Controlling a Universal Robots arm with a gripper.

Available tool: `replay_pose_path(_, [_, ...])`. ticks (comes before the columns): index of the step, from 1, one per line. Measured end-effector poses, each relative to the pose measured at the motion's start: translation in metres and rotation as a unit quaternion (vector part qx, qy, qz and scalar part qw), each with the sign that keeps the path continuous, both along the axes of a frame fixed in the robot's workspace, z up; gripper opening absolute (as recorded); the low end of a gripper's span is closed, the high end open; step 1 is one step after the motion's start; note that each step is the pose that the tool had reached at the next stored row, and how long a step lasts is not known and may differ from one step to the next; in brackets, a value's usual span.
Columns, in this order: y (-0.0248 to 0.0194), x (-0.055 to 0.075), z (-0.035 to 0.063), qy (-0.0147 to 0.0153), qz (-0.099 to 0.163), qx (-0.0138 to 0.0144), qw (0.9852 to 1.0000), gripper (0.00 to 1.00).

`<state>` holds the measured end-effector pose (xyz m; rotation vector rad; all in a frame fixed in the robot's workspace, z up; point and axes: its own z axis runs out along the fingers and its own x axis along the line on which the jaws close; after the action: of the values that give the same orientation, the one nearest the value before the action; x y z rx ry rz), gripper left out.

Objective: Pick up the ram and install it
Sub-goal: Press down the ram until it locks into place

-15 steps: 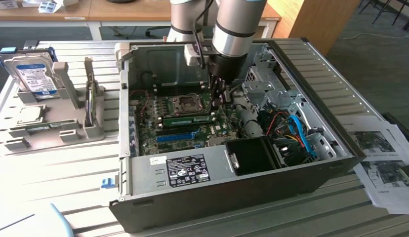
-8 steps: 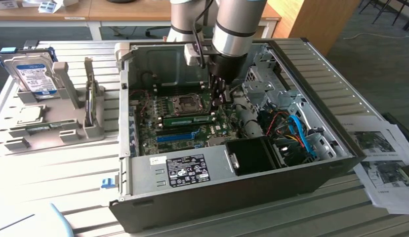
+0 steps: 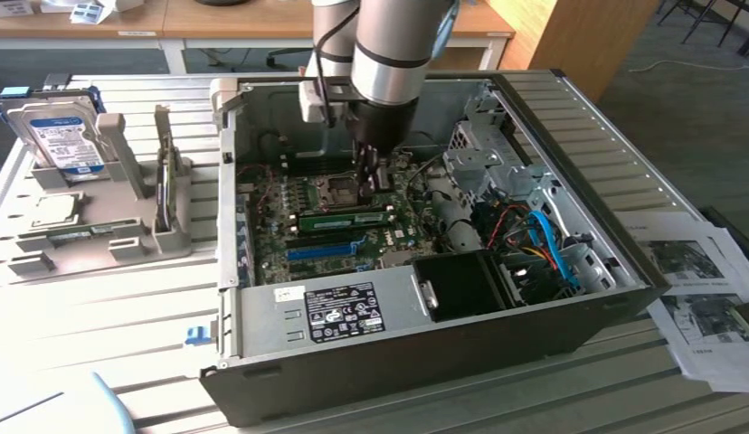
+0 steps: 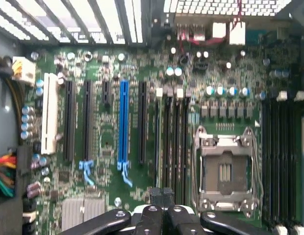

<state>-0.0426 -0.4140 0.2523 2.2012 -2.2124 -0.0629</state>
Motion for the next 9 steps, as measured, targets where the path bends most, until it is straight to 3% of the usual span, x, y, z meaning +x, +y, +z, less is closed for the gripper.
replay_pose_path(9, [0.0, -0.028, 0.0, -0.0011, 0.0, 0.0, 1.0, 0.09])
